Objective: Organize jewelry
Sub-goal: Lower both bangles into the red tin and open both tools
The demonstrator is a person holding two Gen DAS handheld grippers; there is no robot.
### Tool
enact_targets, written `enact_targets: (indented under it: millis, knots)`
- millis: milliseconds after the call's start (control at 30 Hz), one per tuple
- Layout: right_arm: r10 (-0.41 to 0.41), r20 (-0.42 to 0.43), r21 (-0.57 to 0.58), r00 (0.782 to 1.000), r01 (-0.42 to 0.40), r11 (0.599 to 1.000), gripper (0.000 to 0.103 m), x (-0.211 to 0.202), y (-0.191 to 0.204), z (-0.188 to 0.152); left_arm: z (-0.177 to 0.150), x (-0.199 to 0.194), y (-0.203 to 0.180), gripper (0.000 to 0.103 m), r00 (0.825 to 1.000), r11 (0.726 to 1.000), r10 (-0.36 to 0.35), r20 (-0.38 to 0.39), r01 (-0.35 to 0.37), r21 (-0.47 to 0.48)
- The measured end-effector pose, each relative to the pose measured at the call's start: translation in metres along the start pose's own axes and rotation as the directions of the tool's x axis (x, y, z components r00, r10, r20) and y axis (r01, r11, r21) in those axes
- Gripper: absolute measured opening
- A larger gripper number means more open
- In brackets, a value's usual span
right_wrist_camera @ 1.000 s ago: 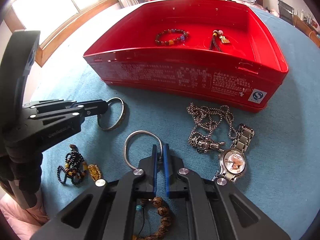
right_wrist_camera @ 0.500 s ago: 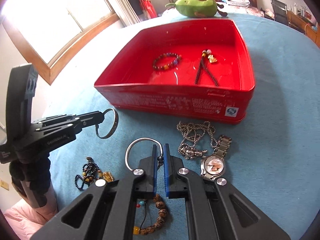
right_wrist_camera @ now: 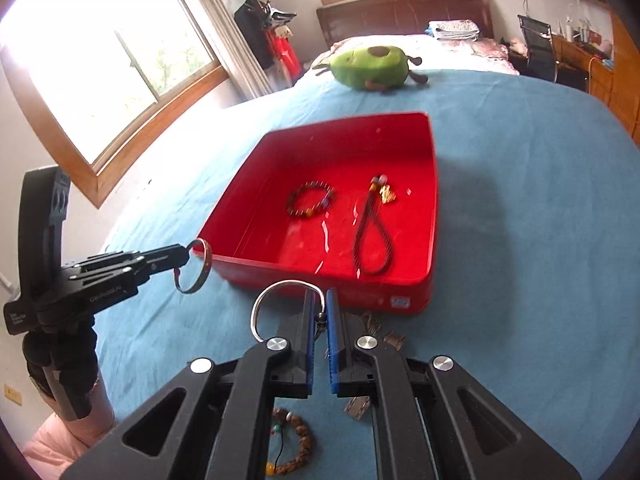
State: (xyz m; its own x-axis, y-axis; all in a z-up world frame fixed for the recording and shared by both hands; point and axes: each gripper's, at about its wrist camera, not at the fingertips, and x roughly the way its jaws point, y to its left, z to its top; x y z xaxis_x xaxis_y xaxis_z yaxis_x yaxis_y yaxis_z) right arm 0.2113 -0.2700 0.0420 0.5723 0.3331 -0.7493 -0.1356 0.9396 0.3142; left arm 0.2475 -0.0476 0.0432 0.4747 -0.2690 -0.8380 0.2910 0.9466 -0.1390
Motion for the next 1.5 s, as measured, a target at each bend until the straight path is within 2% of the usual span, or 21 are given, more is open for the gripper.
enact_targets:
  millis: [100,300,500,700,900,1067,1133,1433,1500]
  knots:
    - [-0.025,-0.001,0.009,1.000,0.025,1.000,0.005,0.008,-0.005,0.020,0.018,0.011,-0.004,0.001,1.000,1.000,0.004,-0.012,-0.004,0.002]
    - [-0.045,-0.061,0.037,0.997,0.047,0.998,0.005,0.058,-0.022,0.050,0.049,0.055,-0.004,0.002,0.998,1.000,-0.004,-0.070,0.003,-0.022]
    - [-0.075,-0.077,0.030,0.994,0.077,0.997,0.005,0.092,-0.029,0.065,0.067,0.094,0.001,0.002,0.994,0.999,-0.005,-0.107,0.000,-0.041]
    - [-0.104,-0.100,0.027,0.990,0.107,0.994,0.005,0.111,-0.036,0.070,0.075,0.115,0.009,0.002,0.992,0.999,0.009,-0.130,-0.015,-0.040]
    - [-0.141,-0.096,0.003,0.985,0.142,0.990,0.005,0.119,-0.037,0.070,0.075,0.123,0.014,0.002,0.991,0.998,0.026,-0.130,-0.032,-0.045]
    - [-0.141,-0.088,-0.018,0.986,0.140,0.990,0.007,0.118,-0.033,0.068,0.076,0.124,0.015,0.004,0.992,0.999,0.019,-0.128,-0.024,-0.040]
    - [-0.142,-0.086,-0.022,0.986,0.141,0.990,0.010,0.116,-0.031,0.068,0.076,0.121,0.015,0.004,0.993,0.999,0.020,-0.118,-0.025,-0.038]
    - [-0.111,-0.031,-0.019,0.993,0.111,0.994,0.011,0.089,-0.025,0.069,0.076,0.089,0.016,0.005,0.998,0.999,-0.005,-0.057,0.003,-0.048]
    - [-0.108,-0.013,-0.017,0.994,0.108,0.994,0.011,0.079,-0.023,0.069,0.074,0.078,0.016,0.012,0.999,0.999,-0.005,-0.038,0.003,-0.053]
